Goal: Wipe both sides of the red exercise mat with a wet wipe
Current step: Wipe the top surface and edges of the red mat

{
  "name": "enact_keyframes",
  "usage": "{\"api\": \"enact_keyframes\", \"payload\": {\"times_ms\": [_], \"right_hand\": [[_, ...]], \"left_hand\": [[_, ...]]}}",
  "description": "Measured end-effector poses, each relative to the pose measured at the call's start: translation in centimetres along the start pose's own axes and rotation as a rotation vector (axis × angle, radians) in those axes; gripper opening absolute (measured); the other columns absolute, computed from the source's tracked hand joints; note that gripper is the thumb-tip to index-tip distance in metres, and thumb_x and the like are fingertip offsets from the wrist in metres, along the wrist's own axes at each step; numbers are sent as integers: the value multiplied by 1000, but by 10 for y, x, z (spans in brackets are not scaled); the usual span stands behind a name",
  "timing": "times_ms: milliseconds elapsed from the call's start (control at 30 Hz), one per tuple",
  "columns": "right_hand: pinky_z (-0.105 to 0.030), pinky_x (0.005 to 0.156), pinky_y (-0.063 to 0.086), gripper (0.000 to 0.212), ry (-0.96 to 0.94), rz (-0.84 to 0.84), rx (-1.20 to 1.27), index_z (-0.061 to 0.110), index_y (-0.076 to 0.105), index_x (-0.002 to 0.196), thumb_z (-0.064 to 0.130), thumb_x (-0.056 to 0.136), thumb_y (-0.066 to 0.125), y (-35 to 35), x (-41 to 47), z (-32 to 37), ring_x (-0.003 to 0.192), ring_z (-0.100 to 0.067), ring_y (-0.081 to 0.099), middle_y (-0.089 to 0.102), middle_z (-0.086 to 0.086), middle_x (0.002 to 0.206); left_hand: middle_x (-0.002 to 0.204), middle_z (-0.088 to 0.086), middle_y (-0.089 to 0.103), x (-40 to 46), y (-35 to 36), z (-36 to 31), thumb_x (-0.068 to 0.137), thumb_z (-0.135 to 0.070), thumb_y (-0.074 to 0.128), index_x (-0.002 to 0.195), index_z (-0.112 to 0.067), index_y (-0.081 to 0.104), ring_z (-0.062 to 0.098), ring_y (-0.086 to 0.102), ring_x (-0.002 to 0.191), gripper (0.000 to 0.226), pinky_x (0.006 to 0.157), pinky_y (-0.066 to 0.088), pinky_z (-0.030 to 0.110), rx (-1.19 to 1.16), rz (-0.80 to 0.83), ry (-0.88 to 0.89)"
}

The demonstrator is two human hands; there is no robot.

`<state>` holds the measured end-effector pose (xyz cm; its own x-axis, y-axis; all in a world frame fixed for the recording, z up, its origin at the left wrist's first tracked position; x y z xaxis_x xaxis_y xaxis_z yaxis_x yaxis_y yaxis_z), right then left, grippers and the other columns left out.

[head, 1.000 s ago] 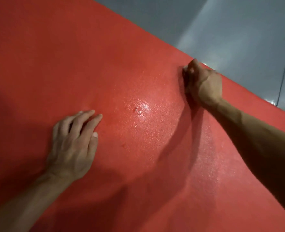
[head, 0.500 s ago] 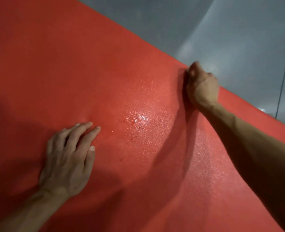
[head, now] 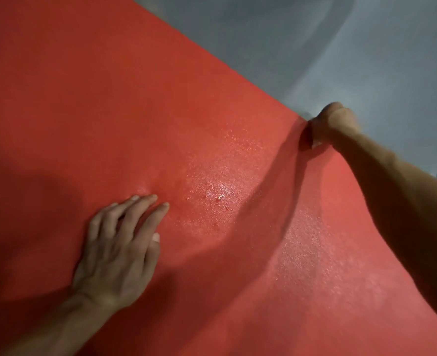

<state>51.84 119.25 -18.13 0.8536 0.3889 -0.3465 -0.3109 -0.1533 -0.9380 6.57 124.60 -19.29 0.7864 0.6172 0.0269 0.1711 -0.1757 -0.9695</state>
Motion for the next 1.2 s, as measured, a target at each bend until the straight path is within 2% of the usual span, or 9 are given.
{"api": "enact_keyframes", "payload": {"times_ms": [100, 167, 333, 400, 533, 633, 833, 967, 1200], "right_hand": [[-23, 48, 51, 18, -80, 107, -73, 1, 63, 73, 5, 75, 80, -4, 12, 56, 52, -20, 67, 62, -13, 46], [-17, 27, 32, 27, -79, 239, -181, 4, 61, 51, -7, 71, 75, -1, 12, 73, 26, -12, 48, 45, -3, 27], [-23, 37, 32, 26, 17, 355, -152, 5, 66, 65, 8, 88, 53, -5, 6, 28, 48, -21, 44, 63, -13, 60], [-23, 42, 31, 31, 10, 286, -89, 5, 59, 59, 6, 88, 50, -9, 5, 27, 47, -22, 44, 57, -10, 52], [-29, 52, 45, 18, -104, 175, -45, 5, 65, 57, 4, 68, 79, -8, 7, 90, 61, -23, 60, 64, -10, 60], [-31, 64, 45, 31, -186, 73, 20, 7, 52, 61, 8, 73, 81, -8, 6, 139, 77, -21, 59, 59, -12, 74], [-36, 66, 41, 57, -156, 55, -128, 2, 67, 90, 57, 77, 79, -6, 16, 45, 84, -33, 66, 63, -19, 85], [-41, 73, 50, 16, -226, -73, -29, 23, 57, 89, 39, 93, 58, -15, 9, -2, 90, -42, 64, 69, -23, 99], [-42, 59, 41, 15, -539, -372, 96, 13, 51, 97, 27, 102, 48, -1, -44, 67, 75, -45, 61, 65, -22, 81]], "left_hand": [[149, 4, 53, 0, -1, 0, 91, -28, 44, 140, -19, 62, 31, 47, 135, 53, 113, 29, 50, -2, 1, 5], [148, 5, 53, 1, -2, 0, 91, -28, 43, 140, -18, 63, 31, 46, 135, 53, 114, 27, 49, -15, 7, 12], [148, 5, 54, 2, -3, -2, 92, -29, 42, 140, -18, 63, 31, 46, 135, 53, 115, 28, 49, -40, 15, 11], [148, 5, 54, 1, -3, -2, 92, -28, 42, 139, -18, 63, 31, 47, 135, 53, 115, 29, 50, -43, 13, 12], [148, 5, 54, 2, -5, -3, 92, -27, 43, 140, -18, 63, 31, 48, 134, 52, 114, 30, 51, -38, 8, 26], [148, 4, 54, 3, -3, -3, 92, -28, 44, 140, -19, 62, 30, 48, 134, 53, 113, 31, 51, -34, 23, 22], [146, 4, 55, 2, -5, -2, 93, -27, 44, 139, -19, 64, 29, 49, 133, 51, 114, 32, 52, -49, 4, 18], [145, 5, 57, 2, -5, -1, 92, -27, 45, 137, -18, 65, 30, 51, 132, 51, 113, 33, 52, -67, -4, 19], [146, 5, 56, 2, -3, 0, 91, -28, 45, 138, -19, 64, 30, 50, 133, 52, 113, 33, 52, -65, 3, 19]]}}
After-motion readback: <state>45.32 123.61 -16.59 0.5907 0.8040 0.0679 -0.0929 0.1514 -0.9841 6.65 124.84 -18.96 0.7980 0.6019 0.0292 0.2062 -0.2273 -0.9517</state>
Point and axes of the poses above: each hand's wrist, its own x-axis towards the middle knuckle, its own y-axis out of the palm, z = x × y, the point moved 7 cm from there along x, towards the middle knuckle
